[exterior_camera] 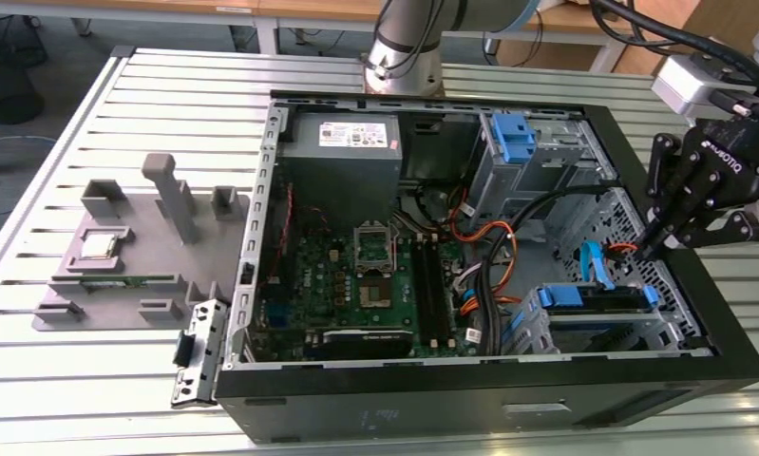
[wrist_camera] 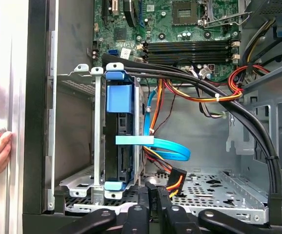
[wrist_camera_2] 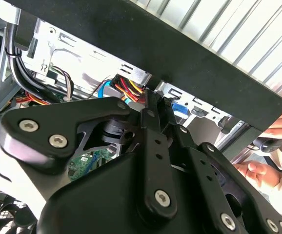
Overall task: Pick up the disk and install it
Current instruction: 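Insert the second disk wire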
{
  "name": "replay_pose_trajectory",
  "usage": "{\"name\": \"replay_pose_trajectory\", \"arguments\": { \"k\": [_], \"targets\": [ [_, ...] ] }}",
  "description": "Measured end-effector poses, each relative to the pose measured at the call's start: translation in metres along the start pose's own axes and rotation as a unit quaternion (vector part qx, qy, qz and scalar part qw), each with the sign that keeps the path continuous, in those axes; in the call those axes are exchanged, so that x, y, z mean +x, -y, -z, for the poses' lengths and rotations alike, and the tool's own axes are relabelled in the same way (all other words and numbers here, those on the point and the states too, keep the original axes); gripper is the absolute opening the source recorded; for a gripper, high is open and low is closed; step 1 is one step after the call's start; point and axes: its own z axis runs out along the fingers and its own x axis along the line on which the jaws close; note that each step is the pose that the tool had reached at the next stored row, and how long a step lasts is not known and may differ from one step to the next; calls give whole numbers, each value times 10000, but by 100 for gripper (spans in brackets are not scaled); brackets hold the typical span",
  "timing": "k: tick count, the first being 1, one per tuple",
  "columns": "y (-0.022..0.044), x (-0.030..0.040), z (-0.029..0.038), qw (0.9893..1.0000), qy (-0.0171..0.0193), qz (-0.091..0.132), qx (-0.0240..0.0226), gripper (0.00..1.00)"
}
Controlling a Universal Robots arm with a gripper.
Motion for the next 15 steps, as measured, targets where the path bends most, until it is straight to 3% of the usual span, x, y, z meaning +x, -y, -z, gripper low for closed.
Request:
{"name": "replay_pose_trajectory", "arguments": {
  "k": [7,15],
  "targets": [
    [-1,-1,-1,10000,-2,0,0,18],
    [-124,3,-7,10000,1,-8,70,18]
  ]
}}
